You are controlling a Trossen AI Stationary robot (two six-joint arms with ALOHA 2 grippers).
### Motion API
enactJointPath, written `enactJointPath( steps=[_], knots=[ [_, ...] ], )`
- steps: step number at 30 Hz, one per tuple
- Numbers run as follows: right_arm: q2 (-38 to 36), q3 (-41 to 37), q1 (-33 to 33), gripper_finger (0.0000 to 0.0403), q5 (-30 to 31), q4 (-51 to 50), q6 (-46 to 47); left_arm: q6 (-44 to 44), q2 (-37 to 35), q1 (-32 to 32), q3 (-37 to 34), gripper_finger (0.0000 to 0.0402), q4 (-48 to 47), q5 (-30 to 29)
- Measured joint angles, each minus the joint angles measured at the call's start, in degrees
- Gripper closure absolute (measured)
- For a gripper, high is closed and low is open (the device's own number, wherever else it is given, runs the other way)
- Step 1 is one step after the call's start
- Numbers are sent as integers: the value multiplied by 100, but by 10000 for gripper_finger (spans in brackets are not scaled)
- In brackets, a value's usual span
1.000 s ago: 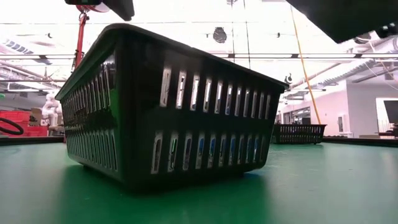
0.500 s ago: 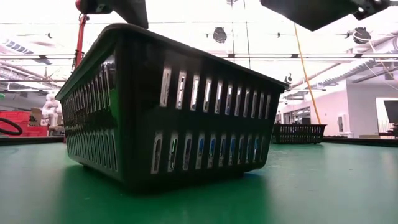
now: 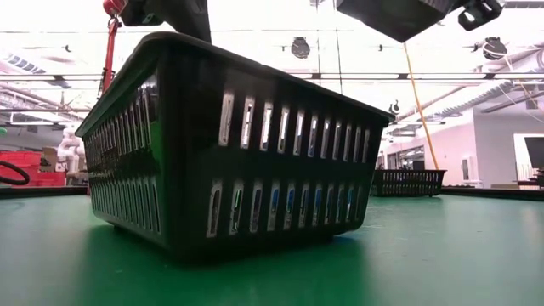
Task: Stack baskets by color
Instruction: Stack the bottom right black bin on the top black bin
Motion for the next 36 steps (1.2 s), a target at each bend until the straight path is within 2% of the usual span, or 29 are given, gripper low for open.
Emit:
enactJointPath(
  steps=[5,12,17,23,25,30,36],
  knots=[
    [87,2,-701,396,-532,307,-374,71,0,109,0,366,0,62],
    [331,3,-1565,400,-909,1118,-285,373,0,323,0,366,0,379],
    [641,63,-2085,400,-1034,1061,-575,555,0,524,0,366,0,562],
    [1225,886,-2560,401,-1041,384,-1303,756,0,761,0,366,0,752],
    [1462,1254,-2730,401,-992,13,-1610,809,0,834,0,366,0,762],
    [2046,2171,-3085,402,-388,-987,-2451,979,0,1024,0,366,0,770],
    [2460,2409,-3423,402,168,-1240,-3129,1130,0,1223,0,366,0,781]
  ],
)
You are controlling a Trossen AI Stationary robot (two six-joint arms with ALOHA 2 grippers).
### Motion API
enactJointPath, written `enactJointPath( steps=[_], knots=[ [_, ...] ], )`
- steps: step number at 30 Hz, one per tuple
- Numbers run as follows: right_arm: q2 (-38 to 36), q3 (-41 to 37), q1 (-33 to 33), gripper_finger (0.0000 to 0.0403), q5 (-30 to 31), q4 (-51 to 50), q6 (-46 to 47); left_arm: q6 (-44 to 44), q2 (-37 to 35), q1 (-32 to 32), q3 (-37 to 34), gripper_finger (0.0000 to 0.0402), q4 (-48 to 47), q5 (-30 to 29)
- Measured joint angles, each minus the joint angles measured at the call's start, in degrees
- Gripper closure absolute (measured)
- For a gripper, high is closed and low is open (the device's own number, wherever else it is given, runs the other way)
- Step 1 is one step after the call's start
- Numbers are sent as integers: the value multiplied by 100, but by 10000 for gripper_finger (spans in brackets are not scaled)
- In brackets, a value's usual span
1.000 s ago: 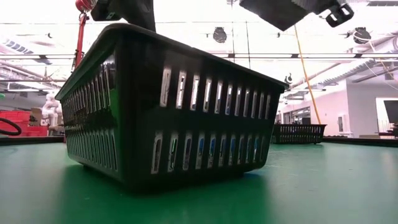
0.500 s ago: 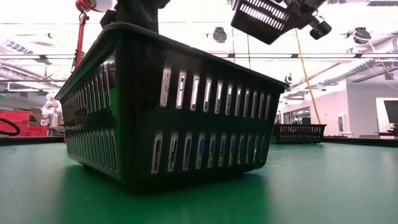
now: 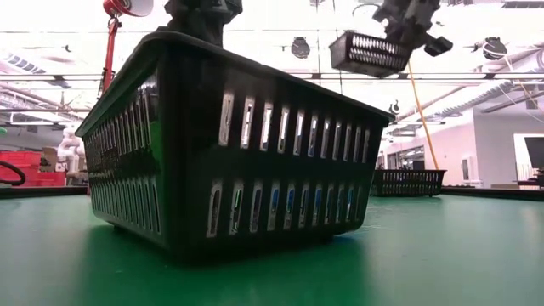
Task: Stack baskets by color
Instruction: Stack the bottom right black bin on the top black bin
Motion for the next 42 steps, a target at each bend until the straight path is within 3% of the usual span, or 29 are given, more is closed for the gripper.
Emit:
enactJointPath(
  steps=[12,25,42],
  knots=[
    [326,-645,-589,400,330,285,-655,-15,0,122,0,366,0,139],
    [326,-2160,-619,399,606,1434,-873,-125,0,122,0,366,0,181],
    [322,-3054,-619,399,1052,2372,-712,-184,-1,122,0,366,24,288]
  ],
)
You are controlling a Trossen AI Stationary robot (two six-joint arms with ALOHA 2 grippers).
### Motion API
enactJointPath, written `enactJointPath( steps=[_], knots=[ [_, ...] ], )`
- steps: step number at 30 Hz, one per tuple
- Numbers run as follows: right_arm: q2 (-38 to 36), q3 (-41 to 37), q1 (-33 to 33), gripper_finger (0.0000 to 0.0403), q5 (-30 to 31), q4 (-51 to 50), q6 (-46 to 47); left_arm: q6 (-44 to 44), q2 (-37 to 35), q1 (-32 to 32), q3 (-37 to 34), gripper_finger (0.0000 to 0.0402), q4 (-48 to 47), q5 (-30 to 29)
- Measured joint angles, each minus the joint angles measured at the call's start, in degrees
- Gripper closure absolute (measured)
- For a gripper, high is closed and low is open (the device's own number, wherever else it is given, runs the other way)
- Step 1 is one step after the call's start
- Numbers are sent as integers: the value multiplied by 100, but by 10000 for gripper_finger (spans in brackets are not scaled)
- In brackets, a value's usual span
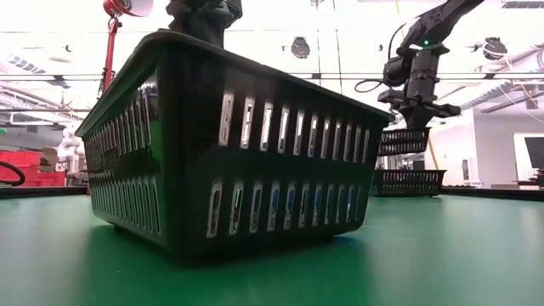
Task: Stack baskets by color
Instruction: Stack the bottom right black bin on the top black bin
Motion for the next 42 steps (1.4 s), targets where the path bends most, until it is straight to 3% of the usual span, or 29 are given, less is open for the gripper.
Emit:
enactJointPath(
  steps=[18,28,42],
  knots=[
    [-21,-50,189,399,214,-338,344,67,-1,0,0,366,4,34],
    [-33,-50,494,399,1186,-64,617,106,-1,60,2,366,17,38],
    [-29,-550,596,399,1081,140,904,405,-1,59,2,366,17,145]
  ],
)
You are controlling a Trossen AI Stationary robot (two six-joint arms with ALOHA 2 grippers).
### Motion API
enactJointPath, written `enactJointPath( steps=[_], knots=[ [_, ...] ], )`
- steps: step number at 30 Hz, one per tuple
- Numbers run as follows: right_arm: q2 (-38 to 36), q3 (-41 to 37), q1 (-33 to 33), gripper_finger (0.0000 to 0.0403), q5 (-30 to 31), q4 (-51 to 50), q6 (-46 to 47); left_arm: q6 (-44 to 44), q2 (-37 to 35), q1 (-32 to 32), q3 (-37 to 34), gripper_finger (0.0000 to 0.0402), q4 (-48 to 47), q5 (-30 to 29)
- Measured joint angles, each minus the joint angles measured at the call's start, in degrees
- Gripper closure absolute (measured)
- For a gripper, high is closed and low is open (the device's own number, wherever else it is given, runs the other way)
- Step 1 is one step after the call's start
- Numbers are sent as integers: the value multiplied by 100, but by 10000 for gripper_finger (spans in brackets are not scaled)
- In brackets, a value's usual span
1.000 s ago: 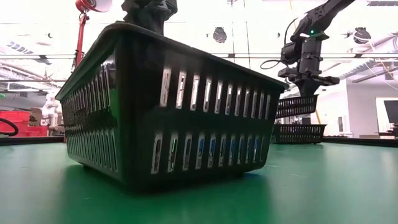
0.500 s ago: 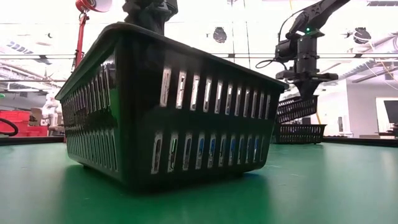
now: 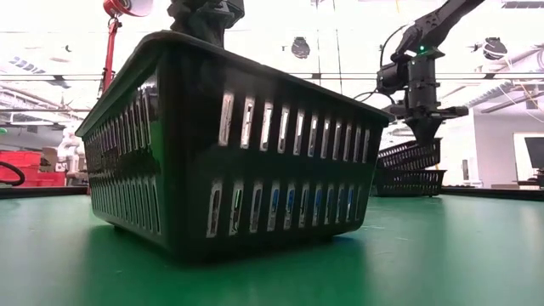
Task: Stack baskets by color
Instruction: Stack the bottom right black bin on the top black bin
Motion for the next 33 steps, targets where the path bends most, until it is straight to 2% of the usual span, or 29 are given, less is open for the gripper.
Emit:
enactJointPath(
  steps=[7,19,27,33],
  knots=[
    [1,-79,14,390,-32,262,146,68,0,0,0,366,0,156],
    [-28,-81,14,323,-32,139,261,-48,0,-9,0,366,-2,197],
    [-602,-81,14,289,-32,182,349,-59,0,-11,0,366,-7,379],
    [-1043,-94,14,296,-34,79,294,-22,0,-11,0,366,-6,407]
  ],
)
